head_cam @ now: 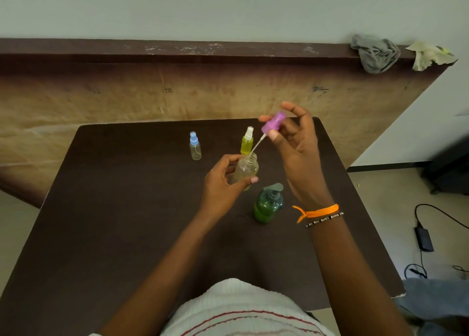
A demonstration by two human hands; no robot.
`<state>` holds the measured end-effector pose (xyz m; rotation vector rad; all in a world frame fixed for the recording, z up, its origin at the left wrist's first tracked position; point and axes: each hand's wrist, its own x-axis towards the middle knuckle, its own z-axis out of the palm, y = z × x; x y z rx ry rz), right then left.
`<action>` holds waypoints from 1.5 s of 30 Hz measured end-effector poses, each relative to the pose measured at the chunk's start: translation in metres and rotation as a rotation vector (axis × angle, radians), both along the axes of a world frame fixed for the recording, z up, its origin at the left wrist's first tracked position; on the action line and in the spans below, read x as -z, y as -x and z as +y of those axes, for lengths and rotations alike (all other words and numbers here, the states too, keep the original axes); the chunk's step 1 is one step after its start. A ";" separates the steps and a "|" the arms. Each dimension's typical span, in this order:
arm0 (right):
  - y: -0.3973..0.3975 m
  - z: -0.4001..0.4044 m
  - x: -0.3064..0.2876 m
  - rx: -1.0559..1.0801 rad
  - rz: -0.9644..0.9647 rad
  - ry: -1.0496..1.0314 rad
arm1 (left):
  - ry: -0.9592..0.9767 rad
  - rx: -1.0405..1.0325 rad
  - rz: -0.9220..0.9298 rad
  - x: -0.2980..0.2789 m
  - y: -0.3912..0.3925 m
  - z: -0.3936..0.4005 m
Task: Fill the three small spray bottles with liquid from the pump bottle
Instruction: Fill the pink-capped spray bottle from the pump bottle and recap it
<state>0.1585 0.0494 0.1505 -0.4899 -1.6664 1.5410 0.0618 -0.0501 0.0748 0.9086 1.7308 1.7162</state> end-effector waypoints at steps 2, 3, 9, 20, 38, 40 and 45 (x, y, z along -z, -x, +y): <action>-0.002 0.004 -0.006 0.026 0.066 0.059 | 0.001 0.024 -0.017 0.002 -0.001 0.000; -0.004 0.007 -0.009 0.038 0.094 0.082 | 0.003 0.032 -0.027 0.003 -0.001 0.000; -0.024 0.031 -0.029 0.045 0.120 0.106 | 0.045 0.070 -0.071 0.013 -0.001 0.002; -0.050 0.073 0.129 0.176 -0.987 0.140 | 0.110 0.125 -0.069 0.032 -0.001 0.001; -0.052 0.058 0.185 -0.040 -1.268 0.057 | 0.206 0.130 -0.068 0.044 -0.005 0.002; -0.055 0.061 0.185 -0.011 -1.241 0.079 | 0.212 0.126 -0.061 0.044 -0.005 0.001; -0.059 0.071 0.181 0.135 -1.103 0.173 | 0.207 0.120 -0.065 0.042 -0.006 0.000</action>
